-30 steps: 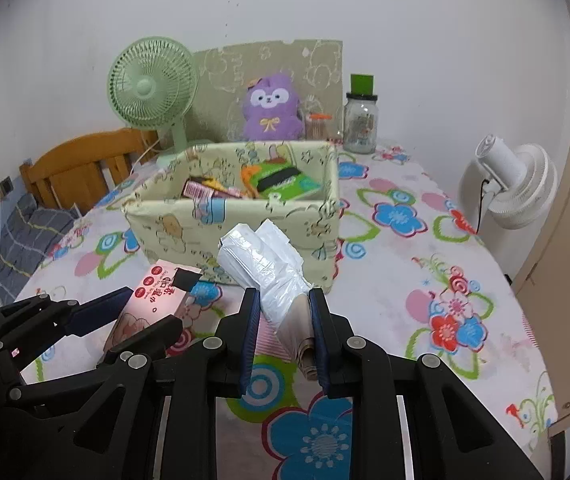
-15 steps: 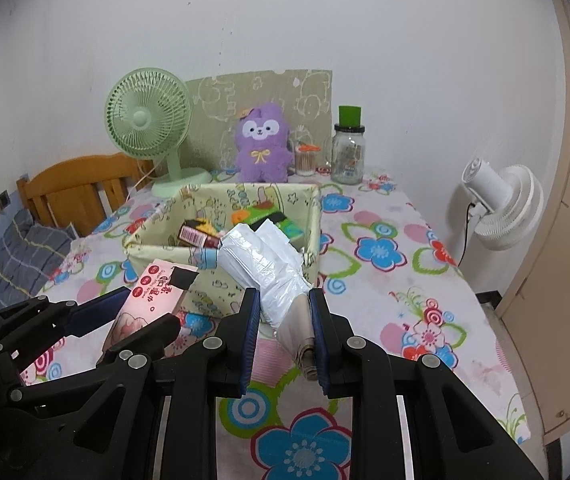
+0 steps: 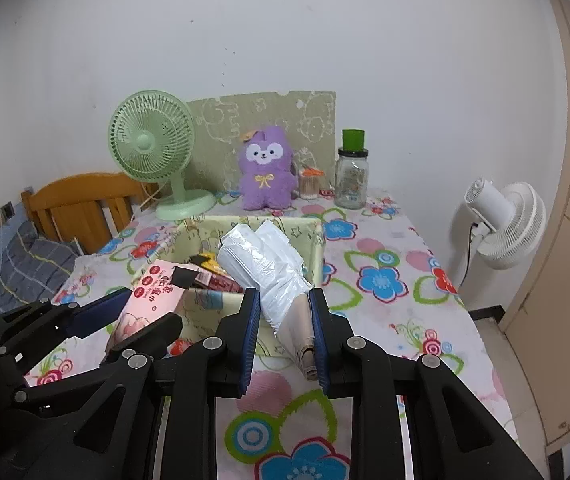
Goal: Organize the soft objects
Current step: 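Lift the pink wipes pack with the left gripper while the right gripper carries the white roll over the box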
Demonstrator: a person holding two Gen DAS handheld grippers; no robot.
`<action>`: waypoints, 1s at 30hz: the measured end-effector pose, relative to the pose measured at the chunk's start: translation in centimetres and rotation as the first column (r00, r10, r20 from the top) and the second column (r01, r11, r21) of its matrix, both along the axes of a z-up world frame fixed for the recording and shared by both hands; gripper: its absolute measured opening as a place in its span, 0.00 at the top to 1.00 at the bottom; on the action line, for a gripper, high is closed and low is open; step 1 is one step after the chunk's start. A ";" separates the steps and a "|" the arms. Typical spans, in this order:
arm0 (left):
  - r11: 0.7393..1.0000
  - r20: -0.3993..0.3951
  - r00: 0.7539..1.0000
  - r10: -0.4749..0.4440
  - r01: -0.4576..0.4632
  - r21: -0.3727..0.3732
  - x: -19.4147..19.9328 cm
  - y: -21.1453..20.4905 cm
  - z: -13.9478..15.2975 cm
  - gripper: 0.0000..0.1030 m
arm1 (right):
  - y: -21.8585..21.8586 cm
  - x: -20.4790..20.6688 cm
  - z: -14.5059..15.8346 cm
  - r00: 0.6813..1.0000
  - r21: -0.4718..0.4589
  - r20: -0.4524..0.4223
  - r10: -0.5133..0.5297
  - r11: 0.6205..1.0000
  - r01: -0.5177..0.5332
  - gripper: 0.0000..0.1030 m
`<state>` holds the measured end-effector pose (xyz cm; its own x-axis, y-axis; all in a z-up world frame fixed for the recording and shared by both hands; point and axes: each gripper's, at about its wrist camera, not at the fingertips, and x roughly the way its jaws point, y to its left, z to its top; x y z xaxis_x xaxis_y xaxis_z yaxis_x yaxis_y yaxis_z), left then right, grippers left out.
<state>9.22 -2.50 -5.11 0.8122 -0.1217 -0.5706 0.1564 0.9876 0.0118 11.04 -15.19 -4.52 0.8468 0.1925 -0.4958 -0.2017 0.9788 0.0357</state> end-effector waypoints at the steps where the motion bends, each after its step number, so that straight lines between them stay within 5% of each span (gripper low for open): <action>1: 1.000 0.003 1.000 0.003 -0.003 -0.001 0.1 0.0 0.1 0.62 | 0.0 0.1 0.1 1.000 0.001 0.003 0.001 1.000 -0.001 0.74; 30: 1.000 0.048 0.998 0.026 -0.026 -0.003 5.3 0.9 1.1 0.62 | 2.3 6.5 1.2 0.999 0.012 0.015 0.035 0.999 -0.035 0.74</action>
